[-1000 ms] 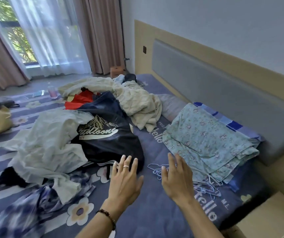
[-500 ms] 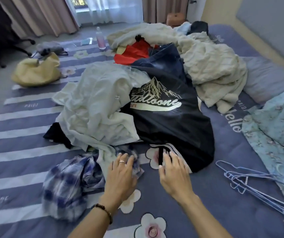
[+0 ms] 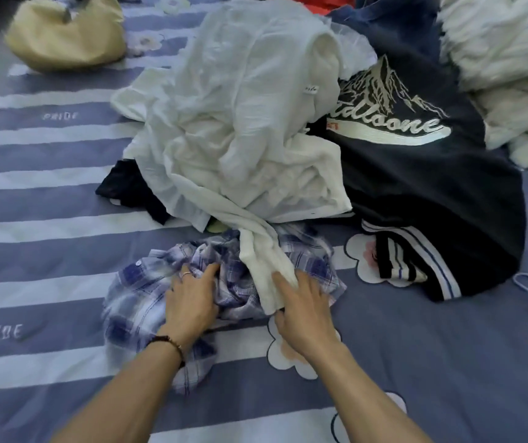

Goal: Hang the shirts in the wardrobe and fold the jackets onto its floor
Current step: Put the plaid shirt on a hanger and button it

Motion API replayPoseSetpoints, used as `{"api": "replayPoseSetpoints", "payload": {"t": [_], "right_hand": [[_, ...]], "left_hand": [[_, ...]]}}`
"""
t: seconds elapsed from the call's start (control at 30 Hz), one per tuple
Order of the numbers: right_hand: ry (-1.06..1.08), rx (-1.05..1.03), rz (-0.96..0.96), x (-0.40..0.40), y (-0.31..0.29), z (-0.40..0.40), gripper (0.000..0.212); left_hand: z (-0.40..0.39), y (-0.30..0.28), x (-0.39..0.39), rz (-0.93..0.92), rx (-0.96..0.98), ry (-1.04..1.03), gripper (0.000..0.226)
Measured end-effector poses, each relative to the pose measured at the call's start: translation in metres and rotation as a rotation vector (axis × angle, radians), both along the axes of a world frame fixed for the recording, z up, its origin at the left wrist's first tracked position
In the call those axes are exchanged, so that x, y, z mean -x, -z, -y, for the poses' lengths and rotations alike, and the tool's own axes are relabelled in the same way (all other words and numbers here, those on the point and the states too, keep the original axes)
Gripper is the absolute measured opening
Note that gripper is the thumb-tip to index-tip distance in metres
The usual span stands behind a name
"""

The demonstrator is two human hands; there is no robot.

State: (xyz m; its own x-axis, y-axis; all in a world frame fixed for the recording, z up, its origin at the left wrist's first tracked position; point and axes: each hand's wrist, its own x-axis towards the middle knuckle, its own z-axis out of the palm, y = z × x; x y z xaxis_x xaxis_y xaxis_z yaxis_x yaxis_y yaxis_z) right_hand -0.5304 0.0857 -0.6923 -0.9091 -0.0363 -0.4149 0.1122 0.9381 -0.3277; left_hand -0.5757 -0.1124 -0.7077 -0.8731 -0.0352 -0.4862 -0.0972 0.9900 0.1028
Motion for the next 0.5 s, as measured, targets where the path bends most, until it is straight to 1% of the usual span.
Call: {"api": "replayPoseSetpoints", "payload": {"t": [0.03, 0.1, 0.17, 0.2, 0.23, 0.27, 0.3, 0.33, 0.37, 0.4, 0.43, 0.47, 0.5], "right_hand": [[0.003, -0.008, -0.017, -0.002, 0.0, 0.001, 0.064], [0.046, -0.01, -0.057, -0.012, -0.002, 0.001, 0.059], [0.151, -0.001, -0.042, -0.023, -0.006, -0.004, 0.057], [0.261, 0.051, -0.015, -0.029, -0.009, -0.008, 0.056], [0.421, 0.156, 0.041, -0.031, -0.015, -0.011, 0.056], [0.626, 0.336, 0.125, -0.03, -0.022, -0.014, 0.056], [0.864, 0.611, 0.202, -0.029, -0.033, -0.018, 0.055], [1.076, 0.916, 0.251, -0.027, -0.037, -0.024, 0.049], [1.202, 1.121, 0.287, -0.028, -0.043, -0.031, 0.041], [1.306, 1.236, 0.282, -0.031, -0.046, -0.043, 0.034], [1.357, 1.242, 0.261, -0.033, -0.048, -0.053, 0.034], [1.387, 1.204, 0.209, -0.034, -0.046, -0.065, 0.041], [1.407, 1.136, 0.149, -0.036, -0.051, -0.077, 0.042]], "left_hand": [[0.003, 0.003, 0.001, 0.008, -0.034, 0.029, 0.063], [-0.003, 0.0, -0.002, -0.033, -0.152, 0.055, 0.044], [-0.023, -0.014, -0.01, -0.045, -0.311, 0.058, 0.036], [-0.038, -0.025, -0.016, -0.035, -0.418, 0.062, 0.036], [-0.053, -0.035, -0.023, -0.013, -0.532, 0.065, 0.038], [-0.068, -0.046, -0.03, 0.015, -0.652, 0.07, 0.039], [-0.083, -0.056, -0.035, 0.042, -0.786, 0.08, 0.04], [-0.096, -0.064, -0.04, 0.083, -0.911, 0.076, 0.04], [-0.108, -0.075, -0.045, 0.127, -1.029, 0.062, 0.038], [-0.119, -0.083, -0.049, 0.164, -1.117, 0.033, 0.042], [-0.126, -0.089, -0.052, 0.214, -1.196, -0.038, 0.051], [-0.132, -0.094, -0.054, 0.258, -1.252, -0.141, 0.058], [-0.137, -0.098, -0.056, 0.289, -1.296, -0.253, 0.058]]}}
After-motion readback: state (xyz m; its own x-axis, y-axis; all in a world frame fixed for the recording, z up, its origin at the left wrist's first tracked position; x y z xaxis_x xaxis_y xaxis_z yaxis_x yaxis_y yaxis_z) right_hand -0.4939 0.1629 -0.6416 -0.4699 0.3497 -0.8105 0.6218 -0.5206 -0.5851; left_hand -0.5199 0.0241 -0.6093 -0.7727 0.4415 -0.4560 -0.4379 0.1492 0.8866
